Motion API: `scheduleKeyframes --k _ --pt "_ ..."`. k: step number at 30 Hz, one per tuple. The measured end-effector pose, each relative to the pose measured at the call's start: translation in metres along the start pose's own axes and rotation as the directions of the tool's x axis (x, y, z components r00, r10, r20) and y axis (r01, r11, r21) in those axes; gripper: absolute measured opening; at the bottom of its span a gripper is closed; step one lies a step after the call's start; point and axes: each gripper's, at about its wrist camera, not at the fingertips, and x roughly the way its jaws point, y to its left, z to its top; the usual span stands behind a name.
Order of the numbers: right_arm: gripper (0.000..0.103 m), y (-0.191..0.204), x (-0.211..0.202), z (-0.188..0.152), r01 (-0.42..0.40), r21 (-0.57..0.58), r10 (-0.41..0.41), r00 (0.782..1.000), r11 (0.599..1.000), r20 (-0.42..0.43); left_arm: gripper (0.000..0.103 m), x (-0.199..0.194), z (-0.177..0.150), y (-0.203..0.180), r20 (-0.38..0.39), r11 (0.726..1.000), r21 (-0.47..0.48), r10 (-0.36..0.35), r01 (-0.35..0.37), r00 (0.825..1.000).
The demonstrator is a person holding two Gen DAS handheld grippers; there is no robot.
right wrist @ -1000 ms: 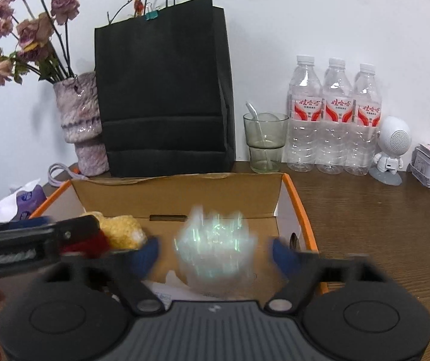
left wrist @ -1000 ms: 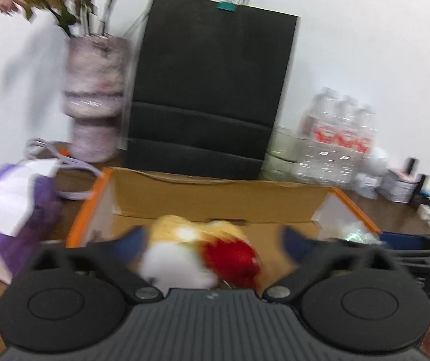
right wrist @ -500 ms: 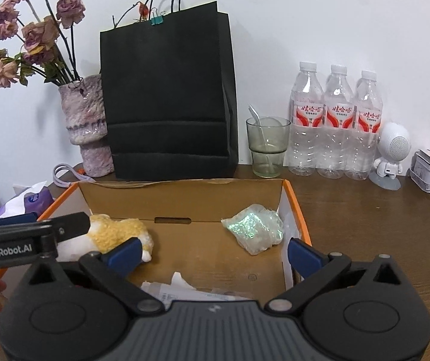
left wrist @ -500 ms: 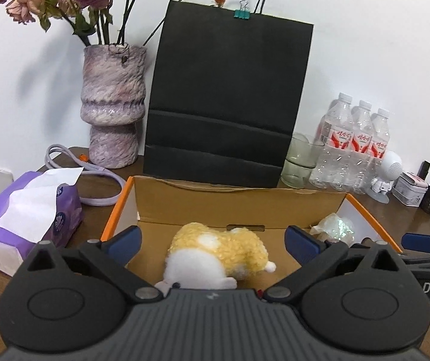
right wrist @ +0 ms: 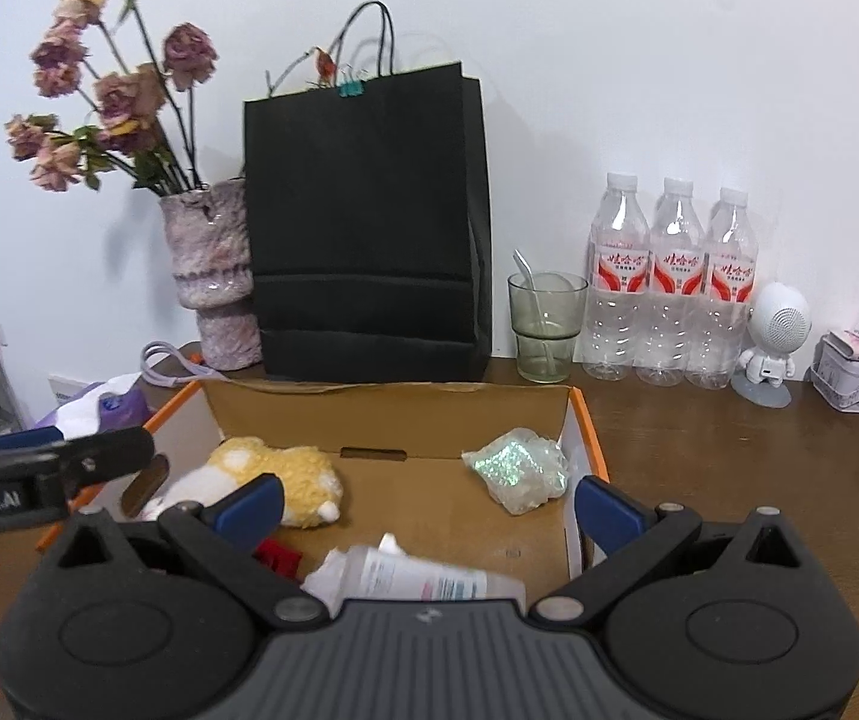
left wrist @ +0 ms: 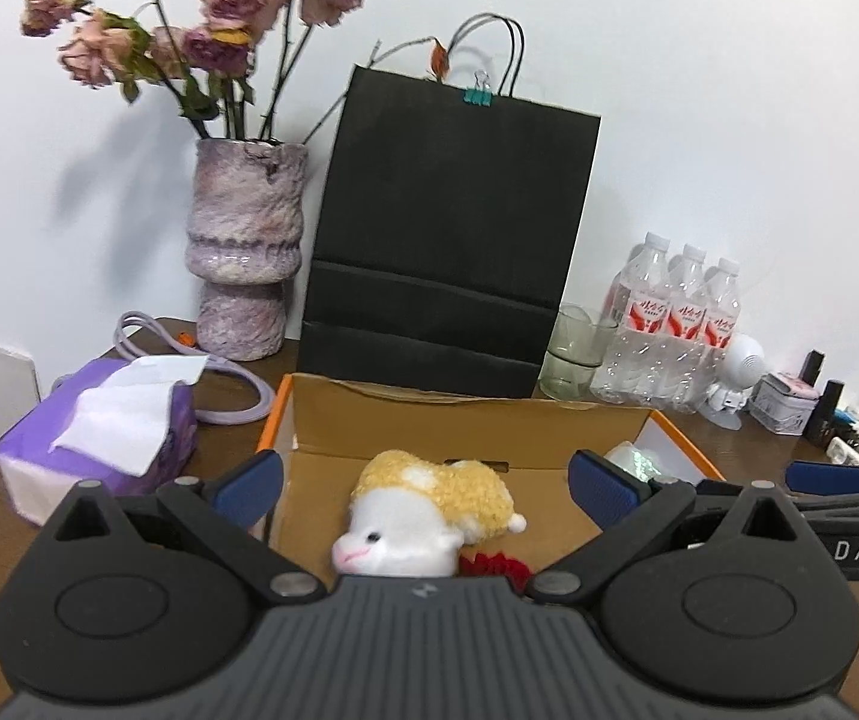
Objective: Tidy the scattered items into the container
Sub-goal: 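Carry the rose and iridescent bag into the box and open both tools, then move both tools back from the box toward the table items, then grasp the purple cloth bag with the right tool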
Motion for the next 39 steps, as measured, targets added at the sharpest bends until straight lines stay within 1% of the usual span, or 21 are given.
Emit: scheduleKeyframes --k 3,6,10,16,20,24,26,27,29,31,34,35,36,37,39 --pt "0.103 0.001 -0.018 -0.01 0.005 -0.022 -0.005 1.0 1.0 -0.006 0.103 -0.019 -0.007 0.007 -0.016 1.0 0.01 -0.019 0.019 1.0" --pt "0.103 0.002 -0.038 -0.023 0.007 -0.041 -0.008 1.0 0.999 -0.022 0.103 -0.038 -0.013 0.013 -0.015 0.999 0.049 0.004 -0.003 1.0" --pt "0.103 0.0 -0.059 -0.045 0.031 -0.048 -0.033 0.998 0.998 -0.046 0.103 -0.06 -0.023 0.022 -0.019 0.995 0.091 0.038 -0.036 0.999" --pt "0.103 -0.004 -0.079 -0.083 0.049 -0.024 -0.051 0.992 0.999 -0.118 0.103 -0.087 -0.044 0.034 -0.055 0.993 0.1 0.063 -0.057 0.997" --pt "0.103 0.0 -0.082 -0.111 0.055 -0.022 -0.059 0.981 0.998 -0.186 0.103 -0.102 -0.057 0.038 -0.071 0.994 0.095 0.059 -0.053 0.996" --pt "0.103 0.006 -0.073 -0.132 0.069 -0.022 -0.073 0.966 0.997 -0.248 0.103 -0.112 -0.07 0.04 -0.088 0.995 0.09 0.057 -0.049 0.995" --pt "0.103 0.009 -0.067 -0.14 0.092 -0.033 -0.097 0.958 0.995 -0.269 0.103 -0.116 -0.075 0.041 -0.099 0.995 0.082 0.056 -0.048 0.994" --pt "0.103 0.01 -0.066 -0.143 0.097 -0.031 -0.102 0.958 0.995 -0.269 0.103 -0.117 -0.078 0.042 -0.103 0.996 0.078 0.056 -0.048 0.993" --pt "0.103 0.007 -0.066 -0.145 0.086 -0.008 -0.085 0.961 0.996 -0.263 0.103 -0.121 -0.082 0.044 -0.11 0.996 0.071 0.056 -0.048 0.992" --pt "0.1 0.004 -0.069 -0.146 0.081 -0.003 -0.079 0.964 0.997 -0.254 0.103 -0.124 -0.087 0.046 -0.117 0.997 0.064 0.058 -0.051 0.991" --pt "0.087 0.0 -0.076 -0.148 0.078 -0.004 -0.077 0.969 0.997 -0.234 0.103 -0.126 -0.091 0.049 -0.125 0.997 0.056 0.062 -0.055 0.99" --pt "0.077 -0.001 -0.079 -0.149 0.072 -0.008 -0.072 0.971 0.997 -0.227 0.103 -0.126 -0.092 0.049 -0.127 0.997 0.052 0.063 -0.057 0.99" --pt "0.063 -0.003 -0.081 -0.148 0.066 -0.01 -0.067 0.973 0.998 -0.22 0.103 -0.126 -0.092 0.05 -0.129 0.997 0.048 0.063 -0.057 0.99" --pt "0.054 -0.005 -0.084 -0.148 0.061 -0.011 -0.062 0.975 0.998 -0.215 0.103 -0.126 -0.093 0.05 -0.131 0.997 0.044 0.063 -0.057 0.989" --pt "0.015 -0.011 -0.087 -0.147 0.049 -0.004 -0.049 0.977 0.999 -0.208 0.103 -0.125 -0.094 0.048 -0.136 0.998 0.039 0.06 -0.055 0.989"
